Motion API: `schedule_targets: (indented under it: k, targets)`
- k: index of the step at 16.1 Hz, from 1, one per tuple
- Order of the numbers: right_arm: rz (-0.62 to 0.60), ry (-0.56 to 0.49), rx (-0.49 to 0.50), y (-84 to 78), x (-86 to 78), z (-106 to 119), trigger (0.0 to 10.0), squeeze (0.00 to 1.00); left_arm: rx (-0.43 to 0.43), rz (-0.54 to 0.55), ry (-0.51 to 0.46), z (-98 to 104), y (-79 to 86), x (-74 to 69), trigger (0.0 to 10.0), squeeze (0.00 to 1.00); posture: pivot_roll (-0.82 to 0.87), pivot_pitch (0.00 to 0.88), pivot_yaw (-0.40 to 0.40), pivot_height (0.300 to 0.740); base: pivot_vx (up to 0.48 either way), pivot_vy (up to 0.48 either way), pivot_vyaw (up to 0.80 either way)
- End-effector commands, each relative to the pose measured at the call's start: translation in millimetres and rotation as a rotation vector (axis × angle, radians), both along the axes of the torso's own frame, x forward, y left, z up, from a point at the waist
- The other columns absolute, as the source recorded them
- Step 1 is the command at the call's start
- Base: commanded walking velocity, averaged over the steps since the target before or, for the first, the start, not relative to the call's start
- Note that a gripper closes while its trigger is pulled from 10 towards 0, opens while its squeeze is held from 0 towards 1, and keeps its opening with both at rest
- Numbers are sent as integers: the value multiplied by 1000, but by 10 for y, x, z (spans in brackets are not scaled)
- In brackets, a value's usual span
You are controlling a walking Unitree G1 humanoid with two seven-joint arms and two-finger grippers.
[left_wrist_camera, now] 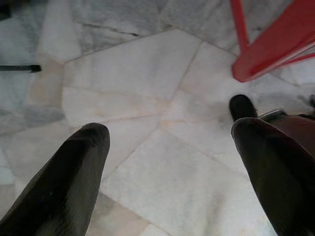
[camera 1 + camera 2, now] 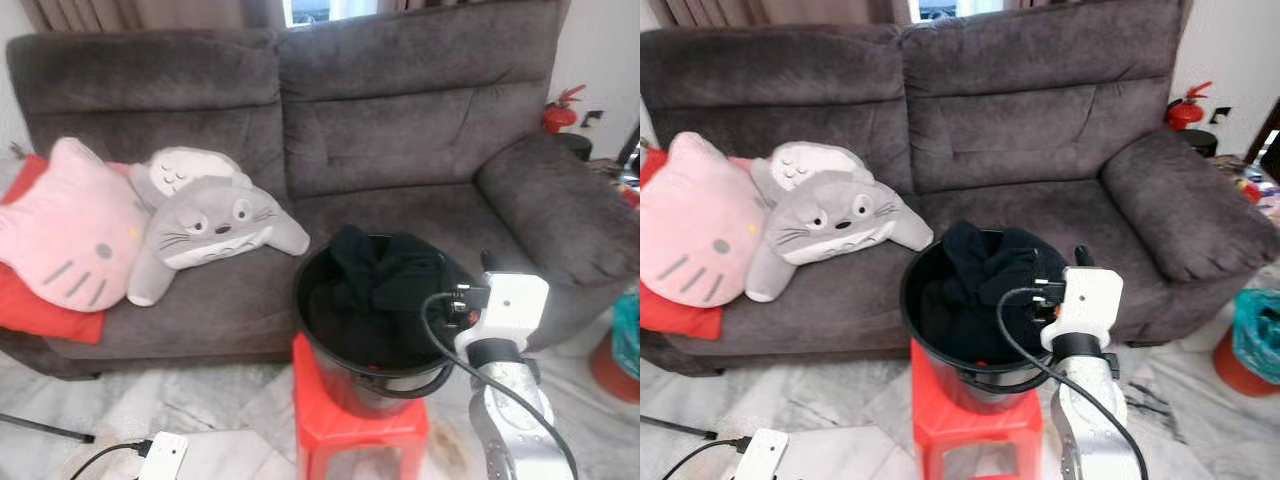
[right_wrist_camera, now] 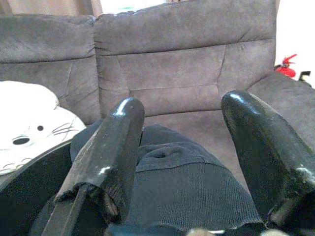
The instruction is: Hang hanger
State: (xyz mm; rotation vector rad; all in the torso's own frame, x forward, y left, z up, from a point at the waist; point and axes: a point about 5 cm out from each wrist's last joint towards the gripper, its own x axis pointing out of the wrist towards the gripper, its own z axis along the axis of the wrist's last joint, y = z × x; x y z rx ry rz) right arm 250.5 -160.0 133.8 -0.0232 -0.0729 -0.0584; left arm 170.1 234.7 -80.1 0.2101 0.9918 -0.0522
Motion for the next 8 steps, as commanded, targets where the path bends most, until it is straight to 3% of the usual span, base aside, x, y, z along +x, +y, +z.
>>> schedule_targets:
  k: [1,5,8]
  targets:
    - [-4,17,-6,-16,-7,-38,10000,0,-1,13,2,-3,32,-26,10000,0,-150,0,89,740,0,0,0]
    - [4,39,-14,-20,-34,-99,10000,0,7,22,0,4,74,-39,10000,0,-152,0,92,740,0,0,0]
    - [83,23,-57,61,-57,-72,10000,0,2,15,-8,10,17,15,10000,0,-153,0,93,740,0,0,0]
